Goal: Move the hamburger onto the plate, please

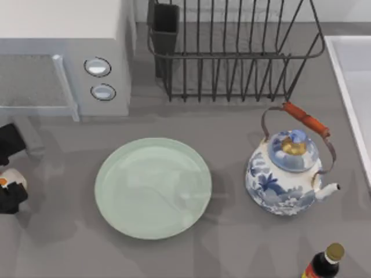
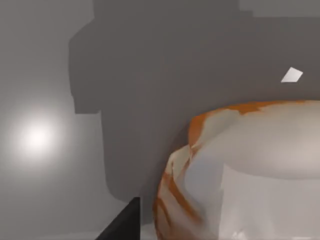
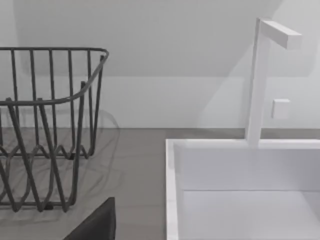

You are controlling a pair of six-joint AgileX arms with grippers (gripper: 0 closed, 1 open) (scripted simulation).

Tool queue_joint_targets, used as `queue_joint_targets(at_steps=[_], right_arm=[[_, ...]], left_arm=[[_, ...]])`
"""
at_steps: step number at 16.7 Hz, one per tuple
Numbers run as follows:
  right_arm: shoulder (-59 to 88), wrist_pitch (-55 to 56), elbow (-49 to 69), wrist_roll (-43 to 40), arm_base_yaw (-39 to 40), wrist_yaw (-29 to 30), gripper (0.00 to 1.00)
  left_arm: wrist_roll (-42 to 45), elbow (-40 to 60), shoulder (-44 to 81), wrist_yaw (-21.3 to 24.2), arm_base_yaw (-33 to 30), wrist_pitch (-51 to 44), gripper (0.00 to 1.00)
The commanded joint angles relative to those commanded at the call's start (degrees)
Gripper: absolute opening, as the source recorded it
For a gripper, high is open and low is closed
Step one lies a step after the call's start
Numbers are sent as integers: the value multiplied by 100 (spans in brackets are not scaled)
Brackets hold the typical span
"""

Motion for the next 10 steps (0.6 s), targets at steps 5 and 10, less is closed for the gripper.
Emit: queue_joint_targets(at_steps=[5, 10], right_arm=[[0, 0, 0, 0, 0, 0, 100], [0, 0, 0, 0, 0, 0, 100]], left_arm=[[0, 0, 0, 0, 0, 0, 0], [19, 66, -379, -10, 57, -450, 0]])
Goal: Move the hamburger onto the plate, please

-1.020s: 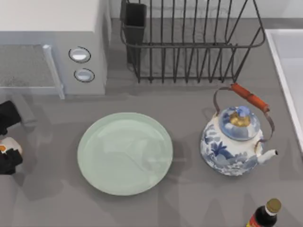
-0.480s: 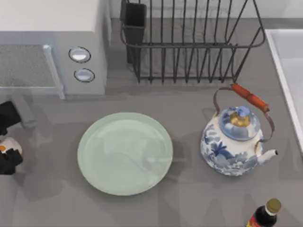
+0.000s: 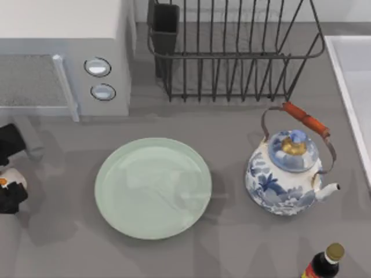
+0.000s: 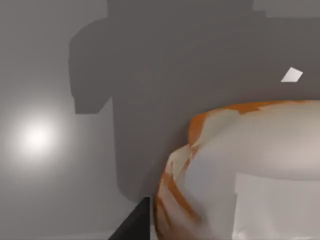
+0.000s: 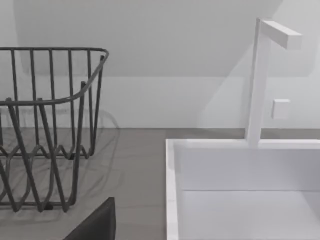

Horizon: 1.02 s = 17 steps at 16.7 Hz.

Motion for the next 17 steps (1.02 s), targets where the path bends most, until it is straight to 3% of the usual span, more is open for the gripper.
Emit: queue_joint_targets(at_steps=[8, 13, 17], right_arm=[[0, 0, 0, 0, 0, 0, 100], [0, 0, 0, 0, 0, 0, 100], [0, 0, 0, 0, 0, 0, 100]], left_arm=[[-103, 562, -697, -96, 412, -1222, 0], [-45, 1227, -882, -24, 105, -2075, 0], [-30, 1408, -821, -3, -17, -2229, 0]])
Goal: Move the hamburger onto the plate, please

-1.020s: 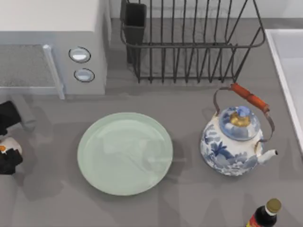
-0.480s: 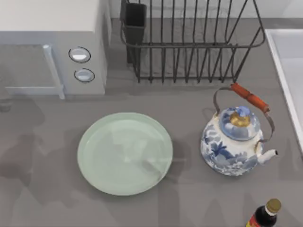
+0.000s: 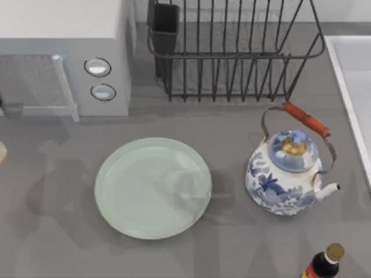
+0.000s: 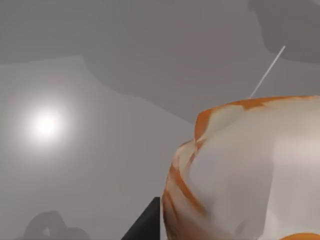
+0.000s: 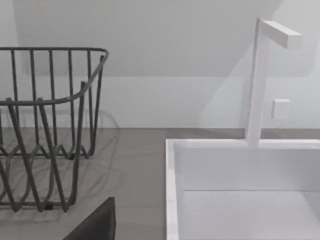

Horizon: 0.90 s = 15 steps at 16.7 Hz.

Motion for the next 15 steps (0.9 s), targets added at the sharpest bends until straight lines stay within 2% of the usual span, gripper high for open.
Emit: queue_joint_targets(at_steps=[3, 6, 15], right_arm=[[0, 0, 0, 0, 0, 0, 100], [0, 0, 0, 0, 0, 0, 100], [0, 0, 0, 0, 0, 0, 100]], left_arm=[[6, -18, -14, -9, 13, 17, 0], [-52, -16, -114, -50, -355, 24, 0], [-358, 665, 216, -251, -2943, 288, 0]])
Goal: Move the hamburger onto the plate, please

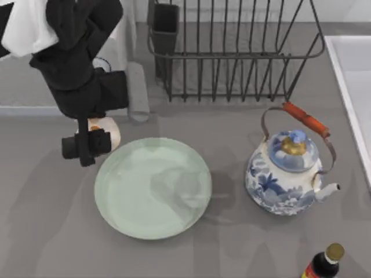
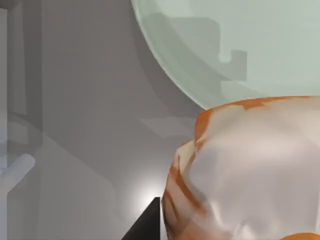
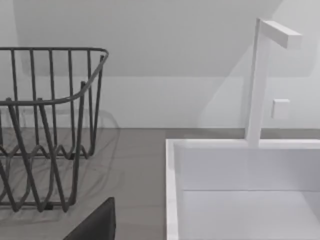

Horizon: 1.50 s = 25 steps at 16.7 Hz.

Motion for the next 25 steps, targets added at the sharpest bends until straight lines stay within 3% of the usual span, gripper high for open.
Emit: queue_joint_targets(at_steps=[6, 12, 18, 23, 25], right_arm=[[0, 0, 0, 0, 0, 0, 100], [0, 0, 0, 0, 0, 0, 100], [0, 0, 0, 0, 0, 0, 100], [0, 0, 0, 0, 0, 0, 100], [0, 0, 0, 0, 0, 0, 100]], left_arm=[[-141, 387, 854, 82, -1092, -26, 0], [-138, 364, 910, 92, -1123, -20, 0], [-131, -114, 1167, 86, -1130, 789, 0], [-127, -208, 1243, 100, -1132, 883, 0], [-127, -208, 1243, 100, -1132, 883, 15]])
